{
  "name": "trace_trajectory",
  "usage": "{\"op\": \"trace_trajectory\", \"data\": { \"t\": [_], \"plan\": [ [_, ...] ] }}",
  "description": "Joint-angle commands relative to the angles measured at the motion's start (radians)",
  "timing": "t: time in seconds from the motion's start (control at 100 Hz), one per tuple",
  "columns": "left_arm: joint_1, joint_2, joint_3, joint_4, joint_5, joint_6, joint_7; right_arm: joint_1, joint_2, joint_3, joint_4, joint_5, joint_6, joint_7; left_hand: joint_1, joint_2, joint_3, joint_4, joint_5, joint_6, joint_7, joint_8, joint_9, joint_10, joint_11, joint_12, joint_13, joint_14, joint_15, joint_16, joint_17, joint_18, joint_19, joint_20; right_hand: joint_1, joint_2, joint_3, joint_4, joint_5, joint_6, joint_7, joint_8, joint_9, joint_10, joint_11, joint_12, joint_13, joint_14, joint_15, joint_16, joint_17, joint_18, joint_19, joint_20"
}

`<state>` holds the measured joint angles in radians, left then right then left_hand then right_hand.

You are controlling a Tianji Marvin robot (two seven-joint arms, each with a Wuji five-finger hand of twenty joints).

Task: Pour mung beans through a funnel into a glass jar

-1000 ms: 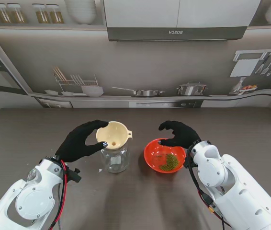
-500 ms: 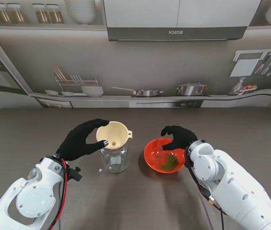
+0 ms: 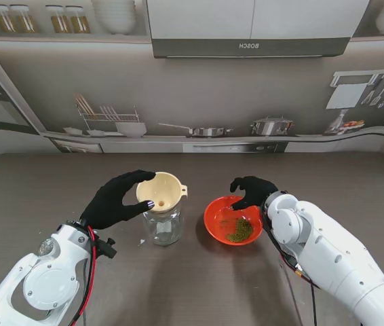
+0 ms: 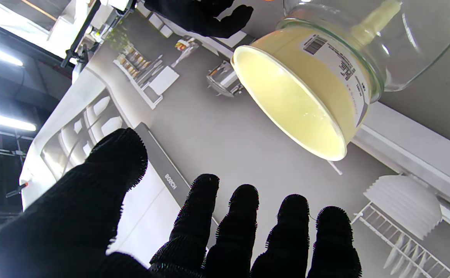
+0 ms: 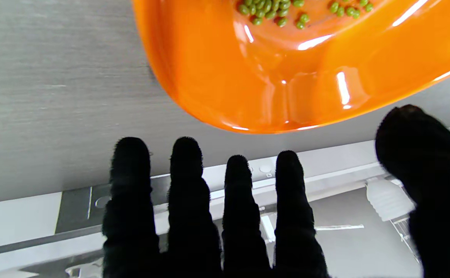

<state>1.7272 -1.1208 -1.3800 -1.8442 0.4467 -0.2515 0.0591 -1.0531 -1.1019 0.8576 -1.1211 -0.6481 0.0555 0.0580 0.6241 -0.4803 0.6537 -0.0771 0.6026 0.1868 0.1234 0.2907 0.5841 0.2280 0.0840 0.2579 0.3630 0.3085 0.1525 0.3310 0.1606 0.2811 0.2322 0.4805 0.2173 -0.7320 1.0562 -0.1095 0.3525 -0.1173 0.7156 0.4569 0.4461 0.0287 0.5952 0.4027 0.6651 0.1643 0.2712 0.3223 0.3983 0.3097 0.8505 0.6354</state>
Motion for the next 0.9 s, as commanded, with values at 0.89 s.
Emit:
{"op": "trace_trajectory", "data": {
  "t": [0.89],
  "plan": [
    [-0.005,0.001,0.008,-0.002,-0.026,0.02,-0.041,0.195,-0.056,-0.249,0.217,0.064,-0.002,0.013,0.027,0.039,-0.028,0.03,0.015,-0.014,0.0,0.004,0.025,-0.003,-0.002,-0.001,0.008,0.005,-0.014,-0.005,0.008,-0.016,-0.033,0.026,0.01,-0.142,0.132,-0.033,0.005,0.007,0.119,0.024,0.047,-0.037,0.184,0.161,0.141,-0.04,0.297,0.153,0.102,-0.082,0.243,0.002]
  ]
}}
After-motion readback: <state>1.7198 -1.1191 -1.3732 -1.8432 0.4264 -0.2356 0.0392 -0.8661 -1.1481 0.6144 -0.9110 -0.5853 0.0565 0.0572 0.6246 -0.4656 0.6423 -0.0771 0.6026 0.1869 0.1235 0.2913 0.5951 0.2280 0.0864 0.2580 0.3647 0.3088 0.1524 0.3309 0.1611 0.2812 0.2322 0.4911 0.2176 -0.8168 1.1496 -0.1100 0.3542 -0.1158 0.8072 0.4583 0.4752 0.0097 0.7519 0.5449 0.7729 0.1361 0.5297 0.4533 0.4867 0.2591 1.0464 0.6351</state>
